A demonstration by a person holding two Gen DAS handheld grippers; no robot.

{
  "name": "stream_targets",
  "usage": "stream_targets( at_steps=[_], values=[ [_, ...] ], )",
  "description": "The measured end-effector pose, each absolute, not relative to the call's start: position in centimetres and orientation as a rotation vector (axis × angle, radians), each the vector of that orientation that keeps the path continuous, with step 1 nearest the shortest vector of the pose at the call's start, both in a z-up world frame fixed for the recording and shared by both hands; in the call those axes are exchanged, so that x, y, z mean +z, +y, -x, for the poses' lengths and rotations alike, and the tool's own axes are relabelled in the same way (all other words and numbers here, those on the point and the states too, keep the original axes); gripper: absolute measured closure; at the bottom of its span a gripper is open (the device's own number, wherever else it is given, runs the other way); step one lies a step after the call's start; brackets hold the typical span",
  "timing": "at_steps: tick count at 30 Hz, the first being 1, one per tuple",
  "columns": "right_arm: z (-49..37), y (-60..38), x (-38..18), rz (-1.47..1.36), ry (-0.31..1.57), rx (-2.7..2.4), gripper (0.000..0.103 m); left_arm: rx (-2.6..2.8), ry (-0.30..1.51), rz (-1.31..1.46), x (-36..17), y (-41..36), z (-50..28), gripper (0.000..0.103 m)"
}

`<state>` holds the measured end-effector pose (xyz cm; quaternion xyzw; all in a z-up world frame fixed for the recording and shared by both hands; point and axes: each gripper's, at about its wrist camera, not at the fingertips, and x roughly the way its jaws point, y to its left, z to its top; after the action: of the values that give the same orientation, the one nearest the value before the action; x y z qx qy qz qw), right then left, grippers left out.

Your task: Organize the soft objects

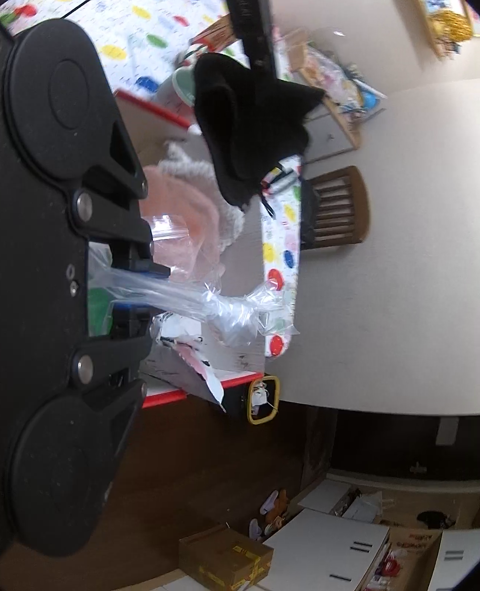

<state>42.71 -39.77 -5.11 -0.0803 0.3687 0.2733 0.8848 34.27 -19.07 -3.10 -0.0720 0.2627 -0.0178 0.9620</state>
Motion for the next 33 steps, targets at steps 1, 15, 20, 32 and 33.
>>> stream_targets(
  at_steps=[1, 15, 20, 32, 33],
  values=[
    [-43.0, -39.6, -5.4, 0.183, 0.774, 0.573, 0.092, -0.035, 0.539, 0.148, -3.4, -19.4, -34.8, 0.088],
    [-45.9, -39.1, -9.1, 0.264, 0.854, 0.546, 0.091, 0.010, 0.677, 0.143, -8.3, -21.0, -39.2, 0.088],
    [-45.8, -39.2, -9.6, 0.269, 0.855, 0.561, 0.091, 0.008, 0.737, 0.137, -9.5, -20.9, -39.6, 0.088],
    [-45.3, -39.5, -9.2, 0.262, 0.846, 0.575, 0.081, 0.030, 0.811, 0.086, -10.9, -21.2, -39.3, 0.087],
    [-45.2, -39.6, -9.2, 0.258, 0.845, 0.575, 0.080, 0.033, 0.811, 0.080, -10.8, -21.2, -39.2, 0.087]
  ],
)
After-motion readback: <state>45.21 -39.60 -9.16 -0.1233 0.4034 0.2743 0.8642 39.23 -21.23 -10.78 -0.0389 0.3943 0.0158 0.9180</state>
